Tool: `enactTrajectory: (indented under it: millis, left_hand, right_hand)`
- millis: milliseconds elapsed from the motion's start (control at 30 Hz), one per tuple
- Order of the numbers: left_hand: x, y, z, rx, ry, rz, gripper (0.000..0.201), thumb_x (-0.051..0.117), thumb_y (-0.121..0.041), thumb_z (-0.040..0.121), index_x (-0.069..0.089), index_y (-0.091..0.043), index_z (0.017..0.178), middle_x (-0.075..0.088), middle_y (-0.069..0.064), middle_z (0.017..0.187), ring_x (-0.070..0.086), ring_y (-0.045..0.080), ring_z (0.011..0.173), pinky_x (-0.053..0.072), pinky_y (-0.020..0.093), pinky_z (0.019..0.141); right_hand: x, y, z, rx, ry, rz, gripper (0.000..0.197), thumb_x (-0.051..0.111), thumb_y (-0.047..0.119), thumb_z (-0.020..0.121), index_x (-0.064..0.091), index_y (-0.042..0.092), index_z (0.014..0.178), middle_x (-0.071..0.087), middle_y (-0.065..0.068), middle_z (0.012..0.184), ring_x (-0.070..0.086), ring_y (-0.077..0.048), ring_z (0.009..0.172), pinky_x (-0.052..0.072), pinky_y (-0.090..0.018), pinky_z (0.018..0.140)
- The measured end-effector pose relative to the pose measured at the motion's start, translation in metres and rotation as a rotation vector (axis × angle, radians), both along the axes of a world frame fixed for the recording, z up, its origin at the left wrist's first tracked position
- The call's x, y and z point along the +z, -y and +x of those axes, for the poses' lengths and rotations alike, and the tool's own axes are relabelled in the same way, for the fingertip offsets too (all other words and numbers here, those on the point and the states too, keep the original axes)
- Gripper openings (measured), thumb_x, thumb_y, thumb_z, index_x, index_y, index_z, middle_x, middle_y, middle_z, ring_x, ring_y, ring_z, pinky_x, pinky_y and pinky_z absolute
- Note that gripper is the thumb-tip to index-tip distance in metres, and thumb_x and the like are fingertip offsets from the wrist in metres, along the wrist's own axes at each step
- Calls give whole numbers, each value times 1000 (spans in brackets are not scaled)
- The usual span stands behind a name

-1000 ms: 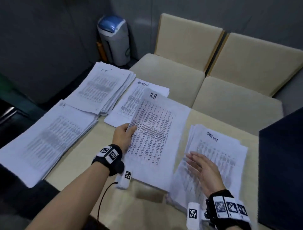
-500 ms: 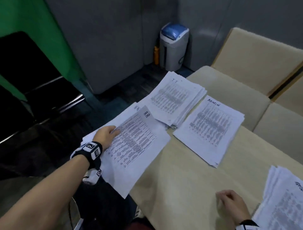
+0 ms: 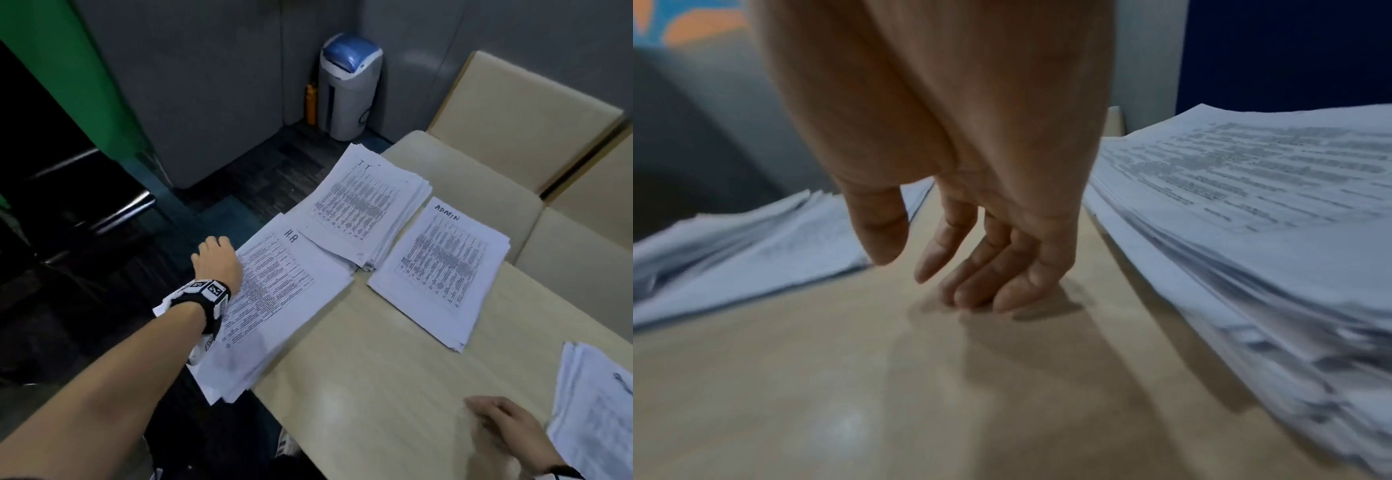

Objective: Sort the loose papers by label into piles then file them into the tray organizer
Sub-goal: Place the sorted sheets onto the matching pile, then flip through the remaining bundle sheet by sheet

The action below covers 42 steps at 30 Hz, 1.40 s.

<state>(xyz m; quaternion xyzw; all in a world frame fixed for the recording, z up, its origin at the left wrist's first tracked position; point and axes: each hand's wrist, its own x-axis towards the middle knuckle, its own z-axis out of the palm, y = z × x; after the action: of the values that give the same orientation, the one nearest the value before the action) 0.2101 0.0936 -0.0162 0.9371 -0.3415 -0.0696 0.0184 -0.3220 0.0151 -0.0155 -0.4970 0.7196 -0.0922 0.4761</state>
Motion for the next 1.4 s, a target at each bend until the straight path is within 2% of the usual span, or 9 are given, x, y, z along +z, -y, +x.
enactTrajectory:
  millis: [233, 400, 667, 800, 933, 1033, 1200, 1300, 1400]
  left_hand:
    - [26, 85, -144, -347, -242, -324, 23, 60, -21, 92, 54, -6, 108, 55, 13, 112, 55, 34, 100, 42, 45, 85]
    - [24, 118, -326, -650, -617, -290, 14, 63, -25, 93, 56, -14, 98, 60, 5, 100, 59, 23, 87, 42, 32, 74]
    - [-6, 117, -536, -669, -846, -220, 36, 61, -26, 92, 56, -12, 124, 55, 3, 123, 59, 19, 99, 47, 29, 86]
    - [-12, 123, -571, -542, -788, -209, 34, 58, -29, 93, 57, -11, 122, 60, 4, 115, 60, 19, 97, 47, 28, 84]
    - [-16, 123, -575, -466, -714, -180, 26, 57, -32, 93, 60, -13, 110, 65, 3, 104, 61, 21, 90, 52, 34, 82]
    - [-17, 121, -568, -425, -692, -160, 29, 61, -40, 91, 57, -13, 101, 64, 3, 94, 60, 23, 84, 50, 33, 72]
    - [-22, 124, -552, -427, -598, -102, 31, 69, -40, 87, 48, -21, 75, 57, -1, 75, 59, 24, 73, 50, 32, 67]
    - [-20, 127, -543, -540, -500, -69, 38, 60, -39, 94, 44, -19, 65, 54, 0, 66, 64, 29, 73, 52, 32, 67]
    - [-7, 127, -531, -650, -385, -18, 48, 47, -46, 98, 53, -15, 62, 59, 1, 61, 63, 25, 63, 57, 33, 68]
  right_hand:
    - [27, 16, -61, -225, 63, -194, 8, 64, 14, 98, 70, 7, 98, 70, -10, 101, 64, -28, 99, 48, -45, 94]
    - [33, 13, -149, -396, -80, -250, 3, 68, 15, 94, 68, 12, 94, 68, -8, 102, 62, -30, 102, 44, -34, 89]
    - [27, 24, -254, -565, -291, -183, 77, 84, 40, 79, 53, -14, 124, 62, -30, 124, 62, -45, 112, 50, -47, 93]
    - [12, 29, -279, -504, -217, -135, 62, 86, 37, 78, 57, 5, 122, 65, -12, 114, 62, -32, 108, 46, -34, 89]
    - [-1, 28, -288, -475, -175, -247, 26, 86, 20, 79, 64, 8, 87, 65, -7, 83, 61, -26, 80, 45, -31, 72]
    - [-1, 26, -287, -429, -117, -318, 34, 71, 22, 94, 53, 13, 66, 57, -4, 69, 51, -23, 69, 40, -31, 66]
    - [7, 10, -281, -483, -63, -401, 26, 50, 22, 105, 67, 10, 90, 67, -7, 86, 61, -28, 85, 51, -36, 79]
    - [16, -2, -280, -604, 109, -383, 18, 55, 2, 97, 69, 10, 89, 71, -7, 88, 65, -26, 78, 52, -31, 68]
    - [17, -9, -285, -884, 388, -261, 23, 57, -13, 84, 71, 2, 95, 73, -18, 94, 69, -33, 84, 56, -45, 82]
